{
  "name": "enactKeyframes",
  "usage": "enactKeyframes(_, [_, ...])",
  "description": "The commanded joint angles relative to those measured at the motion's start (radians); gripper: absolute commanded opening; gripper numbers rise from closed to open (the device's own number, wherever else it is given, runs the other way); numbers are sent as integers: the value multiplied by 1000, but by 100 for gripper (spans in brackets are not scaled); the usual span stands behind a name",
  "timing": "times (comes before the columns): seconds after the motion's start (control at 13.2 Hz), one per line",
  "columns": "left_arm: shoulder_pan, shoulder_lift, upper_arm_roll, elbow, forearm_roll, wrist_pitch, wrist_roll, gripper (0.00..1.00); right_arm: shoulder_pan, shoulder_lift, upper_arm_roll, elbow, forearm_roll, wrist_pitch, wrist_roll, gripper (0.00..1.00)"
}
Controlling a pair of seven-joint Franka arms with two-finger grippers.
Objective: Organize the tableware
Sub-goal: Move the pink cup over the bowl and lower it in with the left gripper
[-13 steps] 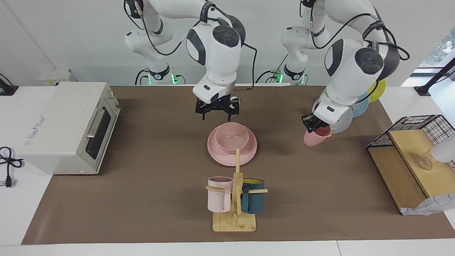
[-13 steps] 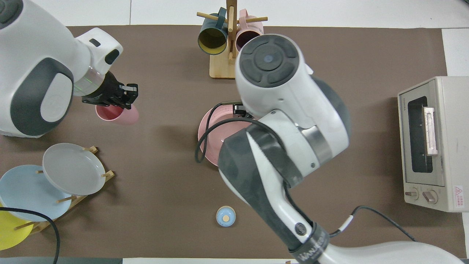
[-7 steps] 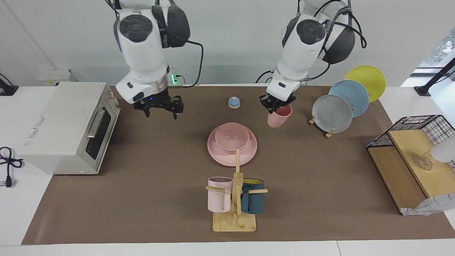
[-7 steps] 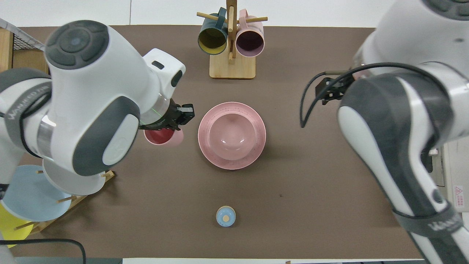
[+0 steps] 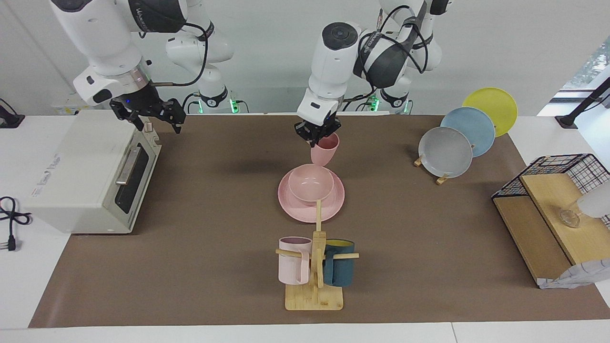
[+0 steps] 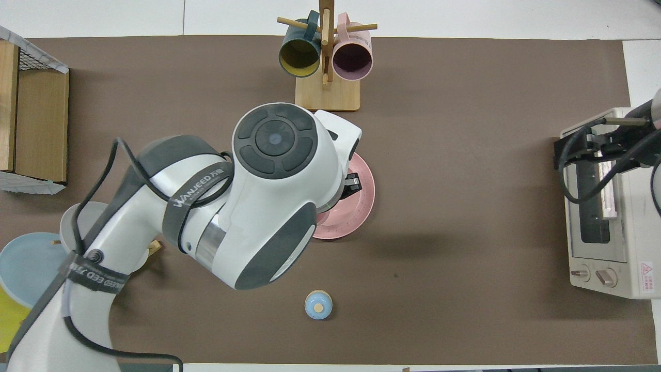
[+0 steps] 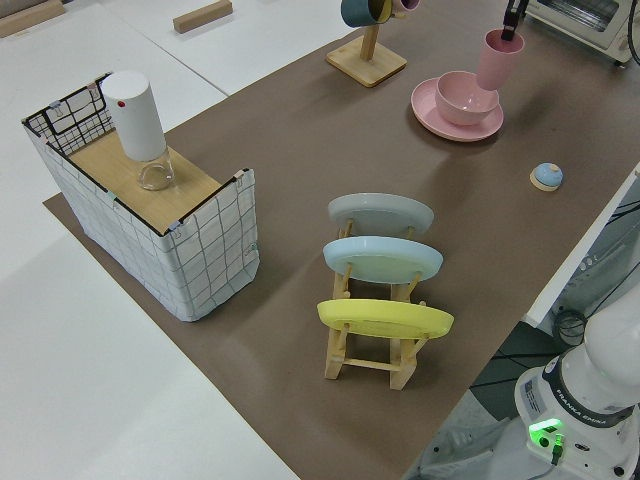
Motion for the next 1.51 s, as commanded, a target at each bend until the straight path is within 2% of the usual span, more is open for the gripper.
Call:
enactKeyframes(0.0, [-30, 49, 18, 3, -1, 40, -52, 0, -13, -52, -33, -57, 22, 13, -29, 100])
enactKeyframes(0.3, [-46, 136, 24, 45, 18, 58, -66, 0, -16, -88, -76, -84, 22, 24, -20, 100])
enactKeyframes(0.53, [-46, 150, 24, 60, 42, 63, -65, 0, -17, -99, -76, -98, 22, 15, -24, 100])
enactKeyframes(0.75, [-47, 196, 24, 59, 80, 113, -65, 0, -16, -96, -60, -98, 45, 39, -65, 100])
enactKeyframes(1.36, [-40, 196, 24, 45, 99, 158, -59, 0, -17, -92, -3, -94, 42, 42, -63, 100])
enactKeyframes(1.43, [-40, 196, 24, 30, 99, 181, -59, 14, -19, -90, -3, -89, 45, 56, -64, 100])
